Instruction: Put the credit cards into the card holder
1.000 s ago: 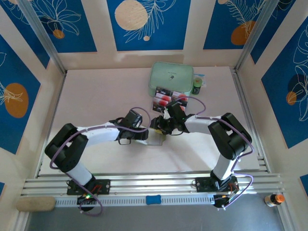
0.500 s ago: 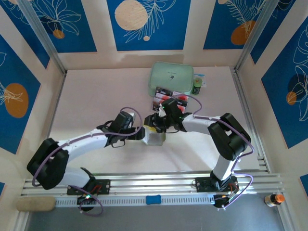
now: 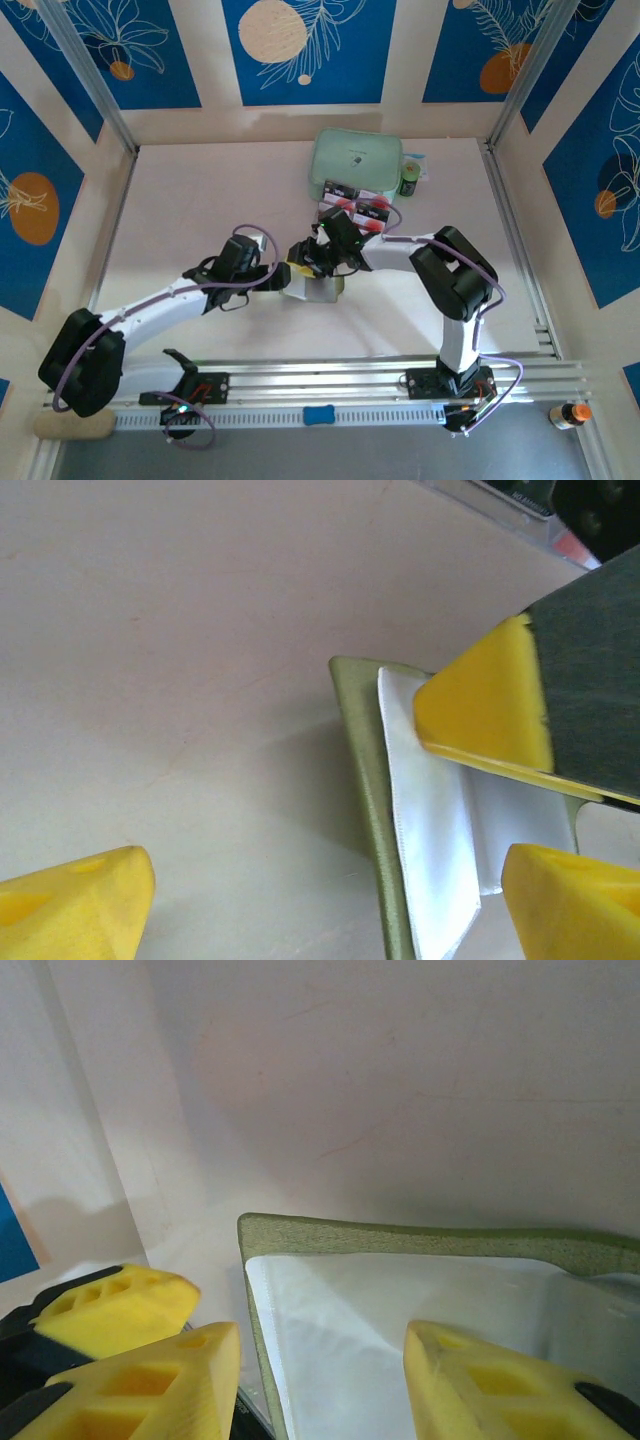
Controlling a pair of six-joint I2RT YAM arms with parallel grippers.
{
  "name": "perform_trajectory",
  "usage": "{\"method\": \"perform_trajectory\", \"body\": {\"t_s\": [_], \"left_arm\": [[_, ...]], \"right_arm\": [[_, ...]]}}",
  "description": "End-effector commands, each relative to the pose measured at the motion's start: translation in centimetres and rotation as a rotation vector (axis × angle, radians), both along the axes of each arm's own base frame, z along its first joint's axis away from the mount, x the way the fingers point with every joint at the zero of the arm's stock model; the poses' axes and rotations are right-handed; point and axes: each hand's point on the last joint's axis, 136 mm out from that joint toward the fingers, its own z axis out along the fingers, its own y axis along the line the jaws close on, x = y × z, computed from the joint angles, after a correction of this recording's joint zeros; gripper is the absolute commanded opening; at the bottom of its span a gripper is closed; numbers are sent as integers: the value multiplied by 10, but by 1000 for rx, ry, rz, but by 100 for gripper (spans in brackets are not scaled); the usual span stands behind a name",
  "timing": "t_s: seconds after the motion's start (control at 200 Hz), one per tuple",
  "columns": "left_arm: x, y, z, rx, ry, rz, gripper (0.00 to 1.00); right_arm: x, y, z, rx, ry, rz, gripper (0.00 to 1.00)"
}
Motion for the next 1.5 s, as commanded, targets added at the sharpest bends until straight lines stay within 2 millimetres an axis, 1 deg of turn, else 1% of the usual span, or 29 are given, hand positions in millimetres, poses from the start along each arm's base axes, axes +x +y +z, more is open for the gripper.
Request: {"method": "perform_trajectory", "body": {"t_s": [0.0, 0.065, 0.15, 0.34, 0.485, 0.6, 0.69, 0.83, 0.92, 1.04, 1.145, 1.29, 1.41, 1.495], "left_arm": [[-1, -2, 4, -20, -8, -34, 90], [-1, -4, 2, -21, 2, -46, 90], [-2, -6, -5, -18, 26, -60, 90], [-5, -10, -28, -3, 90, -78, 91], [-7, -3, -42, 52, 134, -64, 91], [-10, 5, -51, 107, 172, -47, 90], [-11, 11, -55, 139, 192, -29, 90], [-11, 15, -58, 163, 203, -8, 90], [-11, 17, -59, 172, 209, 4, 90], [-9, 19, -60, 178, 207, 17, 90], [-9, 23, -62, 190, 202, 34, 90], [-8, 26, -63, 199, 200, 60, 90], [-7, 28, -64, 201, 199, 76, 90], [-5, 28, -61, 203, 192, 81, 90]], "right_arm": [[3, 3, -4, -23, 17, -20, 47], [3, 3, -5, -29, 19, -27, 47], [3, 3, -6, -34, 22, -37, 47], [2, 6, -7, -29, 27, -50, 47], [4, 8, -1, -12, 22, -54, 47], [6, 7, 12, -5, -11, -50, 47], [6, 2, 20, -29, -36, -34, 47], [3, -11, 20, -86, -50, -4, 46], [2, -17, 19, -127, -68, 19, 37], [0, -24, 19, -184, -98, 55, 17], [-1, -27, 15, -210, -103, 86, 8], [-2, -24, 7, -216, -101, 128, 5], [-2, -21, -4, -214, -85, 153, 2], [-1, -17, -11, -208, -74, 174, 2]]}}
